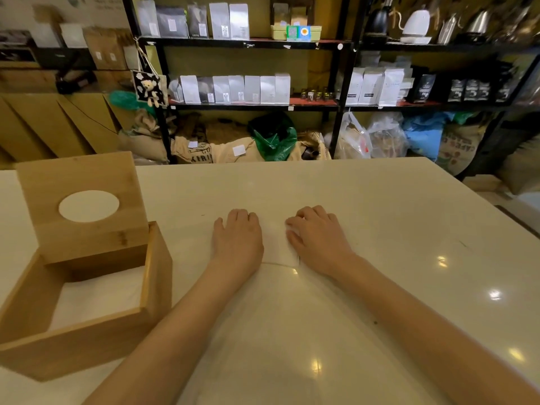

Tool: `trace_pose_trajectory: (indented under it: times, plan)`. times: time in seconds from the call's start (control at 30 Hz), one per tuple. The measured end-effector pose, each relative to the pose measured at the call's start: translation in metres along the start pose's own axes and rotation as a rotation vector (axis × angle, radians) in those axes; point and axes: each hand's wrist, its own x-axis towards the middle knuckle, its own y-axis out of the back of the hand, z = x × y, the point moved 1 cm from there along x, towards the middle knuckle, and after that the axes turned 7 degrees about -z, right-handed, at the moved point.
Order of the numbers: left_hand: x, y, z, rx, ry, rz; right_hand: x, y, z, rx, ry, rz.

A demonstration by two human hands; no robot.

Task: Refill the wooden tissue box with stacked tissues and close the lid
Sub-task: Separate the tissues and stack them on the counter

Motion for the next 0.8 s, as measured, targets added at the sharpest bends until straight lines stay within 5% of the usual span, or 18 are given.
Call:
trace_pose_trajectory:
  times: [0.5, 0.8]
  plan:
    - [-0.042, 0.021, 0.0, -0.016, -0.109, 0.178, -0.025, 0.027, -0.005, 0.613, -0.112, -0.02]
    - [-0.104, 0.064, -0.023, -0.478, -0.314, 0.272, -0.089, 0.073, -0.022, 0.779, 0.002, 0.098]
